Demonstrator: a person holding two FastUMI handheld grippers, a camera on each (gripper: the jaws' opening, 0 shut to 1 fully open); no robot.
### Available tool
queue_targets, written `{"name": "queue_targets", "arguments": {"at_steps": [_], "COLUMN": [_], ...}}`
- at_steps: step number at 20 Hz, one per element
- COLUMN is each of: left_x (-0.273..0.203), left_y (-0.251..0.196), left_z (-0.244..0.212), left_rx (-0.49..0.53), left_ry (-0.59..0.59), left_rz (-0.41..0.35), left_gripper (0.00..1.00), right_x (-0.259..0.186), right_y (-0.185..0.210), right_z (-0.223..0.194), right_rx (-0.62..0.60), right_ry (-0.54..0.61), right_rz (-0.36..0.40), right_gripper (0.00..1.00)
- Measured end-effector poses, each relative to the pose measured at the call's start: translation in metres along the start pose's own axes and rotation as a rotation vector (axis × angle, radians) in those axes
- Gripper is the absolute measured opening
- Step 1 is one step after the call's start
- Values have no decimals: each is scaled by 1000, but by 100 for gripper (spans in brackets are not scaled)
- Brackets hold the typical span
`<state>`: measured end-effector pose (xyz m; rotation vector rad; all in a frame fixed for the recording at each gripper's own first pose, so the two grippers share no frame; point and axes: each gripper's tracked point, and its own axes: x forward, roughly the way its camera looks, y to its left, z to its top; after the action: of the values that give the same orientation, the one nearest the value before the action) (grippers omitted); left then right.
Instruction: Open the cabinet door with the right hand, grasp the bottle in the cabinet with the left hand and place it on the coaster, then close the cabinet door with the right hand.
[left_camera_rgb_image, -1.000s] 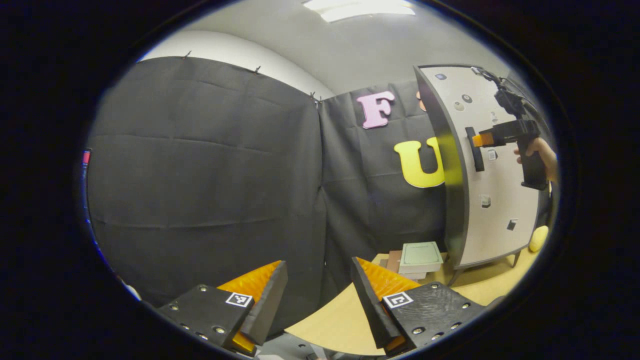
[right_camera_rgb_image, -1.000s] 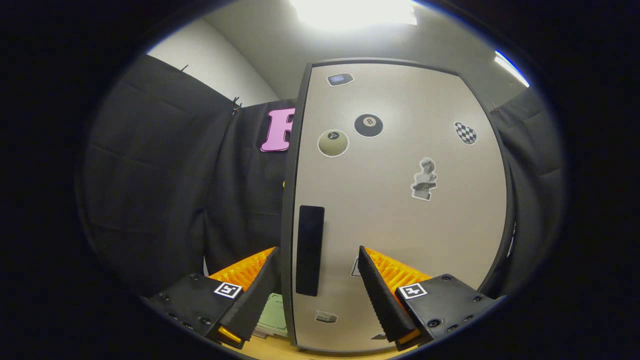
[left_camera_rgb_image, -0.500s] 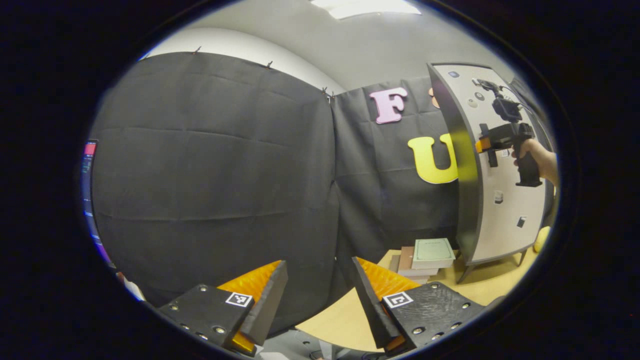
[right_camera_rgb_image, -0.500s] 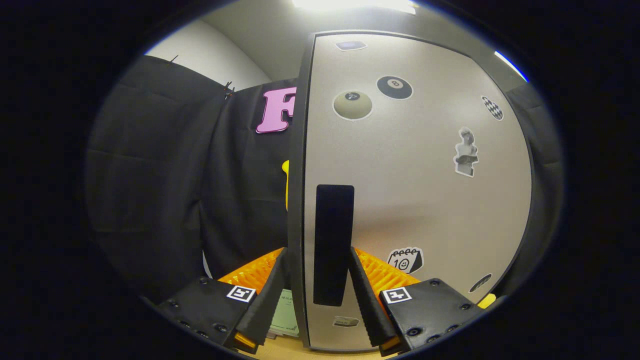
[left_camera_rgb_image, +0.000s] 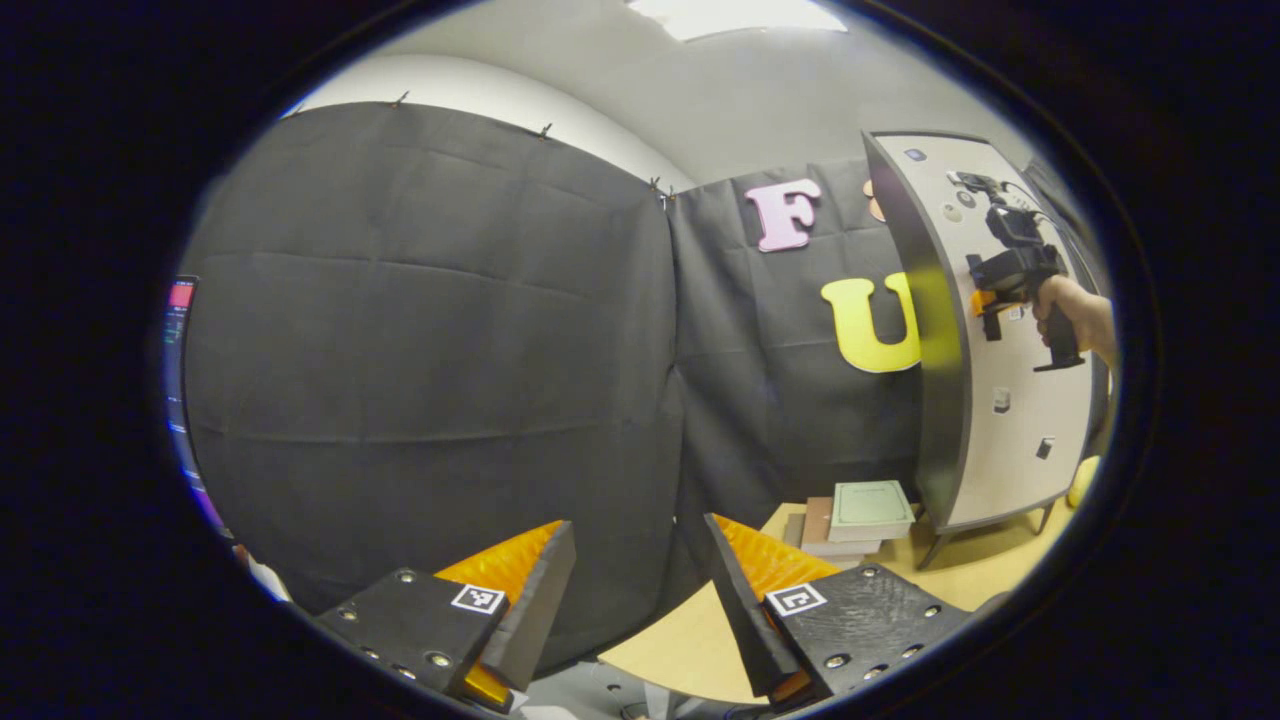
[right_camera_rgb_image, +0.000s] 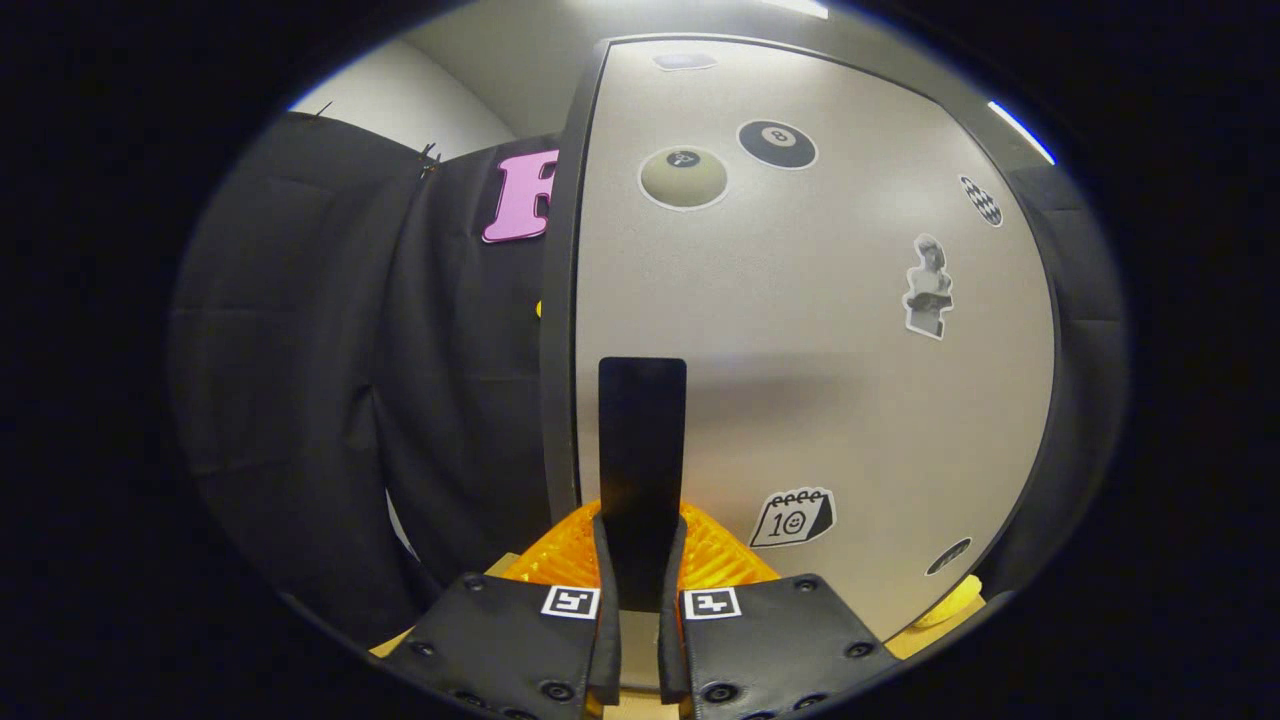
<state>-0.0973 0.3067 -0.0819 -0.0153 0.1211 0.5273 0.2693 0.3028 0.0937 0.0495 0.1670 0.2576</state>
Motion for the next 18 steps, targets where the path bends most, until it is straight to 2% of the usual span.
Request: {"name": "queue_targets", "arguments": {"at_steps": [2, 9, 10, 12, 13, 18], "left_x": [5, 1, 3, 4, 6, 6], "left_y": [-9, -38, -44, -57, -64, -104], "left_z": [2, 17, 20, 22, 25, 30], "left_rx": [4, 16, 16, 17, 17, 4], "left_ry": [-7, -42, -48, -57, -63, -75], "left_rz": [-17, -100, -115, -148, -167, -265], "left_gripper": [77, 79, 77, 79, 77, 77], "right_x": [-4, -36, -42, -48, -51, -57], "right_y": [0, 1, 1, -4, -7, -17], "right_z": [-1, -2, -2, -4, -4, -8], "right_rx": [18, 22, 24, 29, 31, 32], "right_ry": [18, 34, 33, 37, 40, 53], "right_rz": [28, 122, 136, 160, 170, 203], "right_gripper": [17, 17, 17, 16, 17, 17]}}
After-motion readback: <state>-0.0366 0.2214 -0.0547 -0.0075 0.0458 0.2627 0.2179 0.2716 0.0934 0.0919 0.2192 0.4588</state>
